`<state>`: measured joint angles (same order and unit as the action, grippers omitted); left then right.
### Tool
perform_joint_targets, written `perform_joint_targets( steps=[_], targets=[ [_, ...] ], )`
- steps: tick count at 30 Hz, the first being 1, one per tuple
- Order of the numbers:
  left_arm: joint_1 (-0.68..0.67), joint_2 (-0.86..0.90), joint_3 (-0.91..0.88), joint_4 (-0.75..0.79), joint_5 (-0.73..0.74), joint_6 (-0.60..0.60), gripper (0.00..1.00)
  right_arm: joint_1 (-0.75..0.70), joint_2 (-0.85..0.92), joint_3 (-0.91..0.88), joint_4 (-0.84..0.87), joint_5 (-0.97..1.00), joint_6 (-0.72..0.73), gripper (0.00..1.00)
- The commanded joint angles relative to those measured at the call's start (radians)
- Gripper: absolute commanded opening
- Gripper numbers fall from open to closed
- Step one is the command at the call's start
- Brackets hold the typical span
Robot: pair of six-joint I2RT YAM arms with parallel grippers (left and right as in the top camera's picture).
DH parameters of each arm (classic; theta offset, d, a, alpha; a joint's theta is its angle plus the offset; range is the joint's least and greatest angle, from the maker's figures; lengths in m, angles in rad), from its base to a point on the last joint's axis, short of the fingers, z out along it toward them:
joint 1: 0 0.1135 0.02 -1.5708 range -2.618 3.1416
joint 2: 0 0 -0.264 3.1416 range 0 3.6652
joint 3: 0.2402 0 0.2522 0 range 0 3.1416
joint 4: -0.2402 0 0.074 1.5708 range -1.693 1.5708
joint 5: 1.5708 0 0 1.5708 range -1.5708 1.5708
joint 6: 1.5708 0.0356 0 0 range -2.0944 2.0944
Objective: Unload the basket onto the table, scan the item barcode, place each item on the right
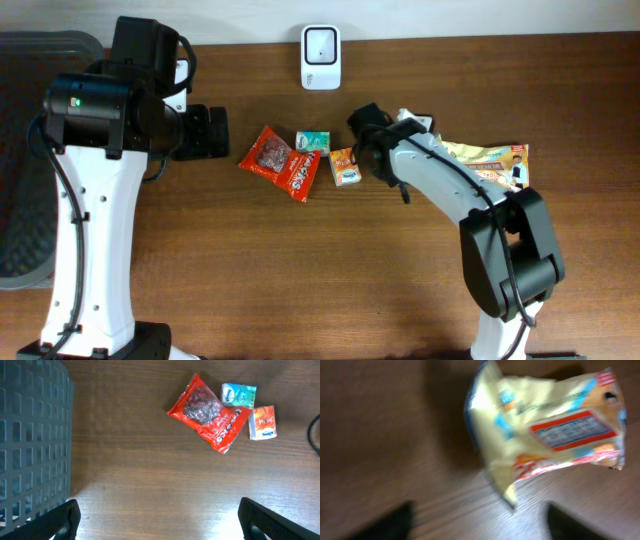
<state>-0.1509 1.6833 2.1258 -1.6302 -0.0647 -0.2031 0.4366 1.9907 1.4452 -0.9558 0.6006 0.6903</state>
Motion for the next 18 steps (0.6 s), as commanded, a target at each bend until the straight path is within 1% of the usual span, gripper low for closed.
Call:
perform_joint_targets(
  steps=[1, 2, 3, 4, 5, 7, 8, 9, 10, 13, 14, 15, 16, 17, 18],
  targets=[
    [0.002, 0.002, 0.003, 0.002, -0.011, -0.009, 0.99, -0.015, -0.038, 0.056, -0.044, -0.050, -0.041, 0.99],
    [0.002, 0.002, 0.003, 0.002, -0.011, -0.009, 0.99, -0.026, -0.047, 0.079, -0.066, -0.051, -0.098, 0.99],
    [0.002, 0.002, 0.003, 0.002, -0.011, -0.009, 0.99, -0.041, -0.059, 0.118, -0.094, -0.051, -0.280, 0.99],
    [0.002, 0.002, 0.003, 0.002, -0.011, -0.009, 0.99, -0.051, -0.060, 0.139, -0.094, -0.051, -0.491, 0.99],
    [0.002, 0.002, 0.003, 0.001, -0.011, -0.009, 0.99, -0.057, -0.058, 0.130, -0.087, -0.052, -0.646, 0.99],
    [0.002, 0.002, 0.003, 0.002, -0.011, -0.009, 0.99, -0.068, -0.053, 0.087, -0.106, -0.051, -0.752, 0.99],
    [0.002, 0.002, 0.003, 0.002, -0.011, -0.009, 0.99, -0.075, -0.053, 0.063, -0.088, -0.050, -0.808, 0.99],
    [0.002, 0.002, 0.003, 0.002, -0.011, -0.009, 0.99, -0.087, -0.053, 0.027, -0.035, -0.051, -0.860, 0.99],
    [0.002, 0.002, 0.003, 0.001, -0.011, -0.009, 0.99, -0.107, -0.052, -0.014, 0.043, -0.051, -0.877, 0.99],
    [0.002, 0.002, 0.003, 0.002, -0.011, -0.009, 0.99, -0.166, -0.051, -0.090, 0.191, -0.050, -0.876, 0.99],
    [0.002, 0.002, 0.003, 0.001, -0.011, -0.009, 0.99, -0.213, -0.051, -0.134, 0.273, -0.052, -0.847, 0.99],
    [0.002, 0.002, 0.003, 0.002, -0.011, -0.009, 0.99, -0.251, -0.051, -0.169, 0.339, -0.079, -0.800, 0.99],
    [0.002, 0.002, 0.003, 0.002, -0.011, -0.009, 0.99, -0.285, -0.051, -0.195, 0.370, -0.201, -0.792, 1.00],
    [0.002, 0.002, 0.003, 0.002, -0.011, -0.009, 0.99, -0.304, -0.050, -0.209, 0.388, -0.273, -0.764, 0.97],
    [0.001, 0.002, 0.003, 0.002, -0.011, -0.009, 0.99, -0.320, -0.050, -0.214, 0.397, -0.276, -0.668, 0.86]
  ],
)
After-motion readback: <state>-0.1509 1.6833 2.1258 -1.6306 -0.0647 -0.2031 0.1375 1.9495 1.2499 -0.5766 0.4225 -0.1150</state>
